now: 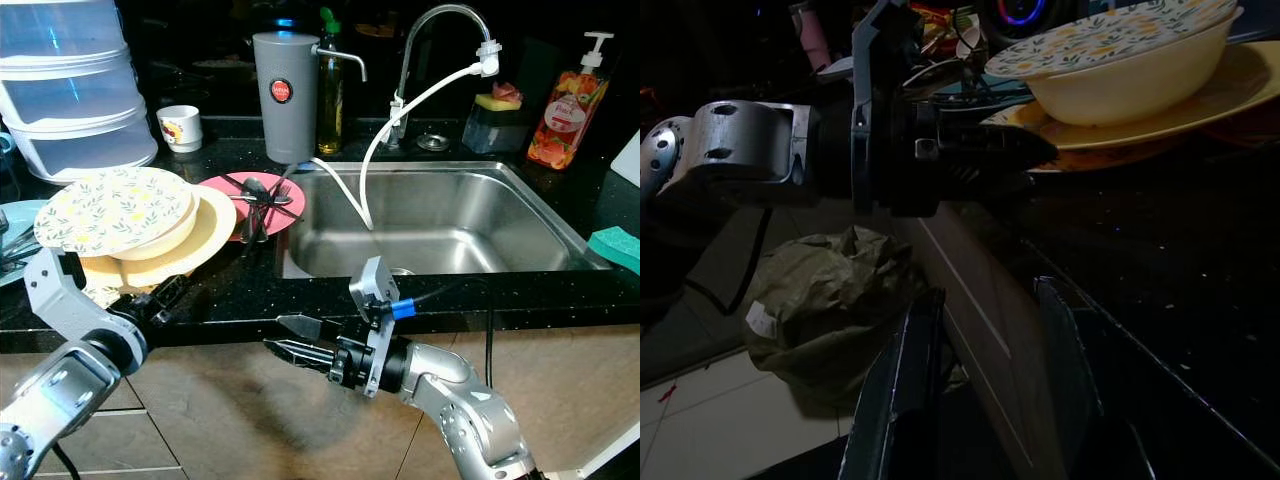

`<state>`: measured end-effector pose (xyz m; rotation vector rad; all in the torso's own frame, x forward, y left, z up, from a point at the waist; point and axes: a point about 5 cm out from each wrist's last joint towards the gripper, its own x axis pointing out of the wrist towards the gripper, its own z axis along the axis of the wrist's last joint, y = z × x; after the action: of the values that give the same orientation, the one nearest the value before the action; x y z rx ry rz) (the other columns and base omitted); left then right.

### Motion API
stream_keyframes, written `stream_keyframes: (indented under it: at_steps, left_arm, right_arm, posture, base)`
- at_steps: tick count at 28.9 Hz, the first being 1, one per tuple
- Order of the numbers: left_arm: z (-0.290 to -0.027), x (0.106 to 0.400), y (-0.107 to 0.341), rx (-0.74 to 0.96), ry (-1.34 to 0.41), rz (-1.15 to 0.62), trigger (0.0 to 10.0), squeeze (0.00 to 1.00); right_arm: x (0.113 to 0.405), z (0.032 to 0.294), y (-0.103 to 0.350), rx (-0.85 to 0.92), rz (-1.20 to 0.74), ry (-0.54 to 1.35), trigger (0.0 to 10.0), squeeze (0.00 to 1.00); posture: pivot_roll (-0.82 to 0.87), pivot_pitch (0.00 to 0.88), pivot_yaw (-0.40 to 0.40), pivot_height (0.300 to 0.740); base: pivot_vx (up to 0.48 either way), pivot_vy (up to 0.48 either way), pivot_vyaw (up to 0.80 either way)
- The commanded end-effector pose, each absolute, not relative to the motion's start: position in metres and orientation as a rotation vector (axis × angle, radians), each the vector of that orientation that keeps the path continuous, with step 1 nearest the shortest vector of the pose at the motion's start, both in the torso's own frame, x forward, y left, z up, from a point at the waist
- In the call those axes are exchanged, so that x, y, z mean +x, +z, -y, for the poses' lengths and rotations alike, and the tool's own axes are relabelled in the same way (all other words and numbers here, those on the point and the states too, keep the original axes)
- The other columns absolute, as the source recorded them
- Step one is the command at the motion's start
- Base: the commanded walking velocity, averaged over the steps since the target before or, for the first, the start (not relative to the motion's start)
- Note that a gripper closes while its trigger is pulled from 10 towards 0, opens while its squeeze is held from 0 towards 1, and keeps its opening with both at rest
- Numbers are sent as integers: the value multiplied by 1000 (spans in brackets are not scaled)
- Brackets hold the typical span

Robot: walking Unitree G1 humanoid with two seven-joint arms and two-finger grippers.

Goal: Kitchen organization

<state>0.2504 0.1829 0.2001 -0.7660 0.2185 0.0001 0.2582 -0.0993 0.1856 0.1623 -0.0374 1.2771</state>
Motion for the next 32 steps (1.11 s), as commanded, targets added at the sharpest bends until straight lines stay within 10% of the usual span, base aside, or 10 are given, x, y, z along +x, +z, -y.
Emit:
stream_keyframes:
  at_steps: [1,32]
  left_arm:
    - [-175,249,195,-766,-37,-253,0,0]
    - [-125,238,223,-474,-463,-99,0,0]
  right_arm:
    - [259,103,186,161,40,1272,10000,0]
    - [259,103,185,161,39,1273,10000,0]
  posture:
    - [53,20,-14,740]
    - [53,22,-12,740]
  base:
    - [0,0,0]
    - [0,0,0]
